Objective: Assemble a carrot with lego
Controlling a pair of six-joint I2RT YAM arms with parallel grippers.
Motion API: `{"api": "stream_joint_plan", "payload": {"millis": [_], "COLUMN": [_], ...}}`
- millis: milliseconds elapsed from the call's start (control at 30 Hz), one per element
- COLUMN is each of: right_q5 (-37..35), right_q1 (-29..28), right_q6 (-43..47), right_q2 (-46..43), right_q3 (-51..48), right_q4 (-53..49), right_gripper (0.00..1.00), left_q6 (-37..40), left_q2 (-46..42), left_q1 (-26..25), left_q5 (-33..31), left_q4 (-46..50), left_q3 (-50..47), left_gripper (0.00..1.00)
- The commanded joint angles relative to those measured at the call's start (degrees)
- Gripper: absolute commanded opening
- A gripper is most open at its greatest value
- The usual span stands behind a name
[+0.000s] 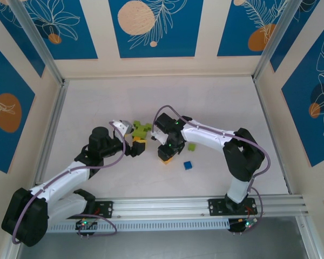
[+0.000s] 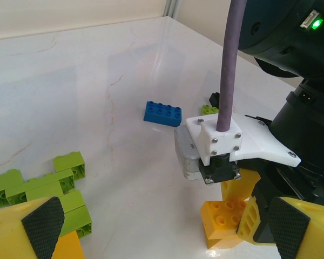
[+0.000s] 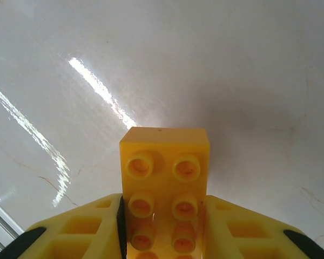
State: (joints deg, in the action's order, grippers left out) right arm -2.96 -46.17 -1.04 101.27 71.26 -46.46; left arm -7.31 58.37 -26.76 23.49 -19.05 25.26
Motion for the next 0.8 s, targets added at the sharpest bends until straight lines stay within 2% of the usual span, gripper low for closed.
{"api": "stream_joint_plan", "payload": {"millis": [0,767], "right_q5": [-0.4,2.31], "right_q1": [-1.35,-1.92], "right_q6": [-0.8,-2.3], "right_q2": [3.97,-1.53], "right_q3": [-5.23,-8.59], "right_q4": [-5.92,-4.72], "right_gripper": [0.35,0.34], "left_q6": [0.74,0.55], "left_q2": [0.02,-0.91], "left_q1": [0.12,0.09], "left_q5": [0.59,0.71], "left_q4": [-0.99,-0.9], "left_q3": [1.88,1.63], "left_gripper": [0.99,0.99]}}
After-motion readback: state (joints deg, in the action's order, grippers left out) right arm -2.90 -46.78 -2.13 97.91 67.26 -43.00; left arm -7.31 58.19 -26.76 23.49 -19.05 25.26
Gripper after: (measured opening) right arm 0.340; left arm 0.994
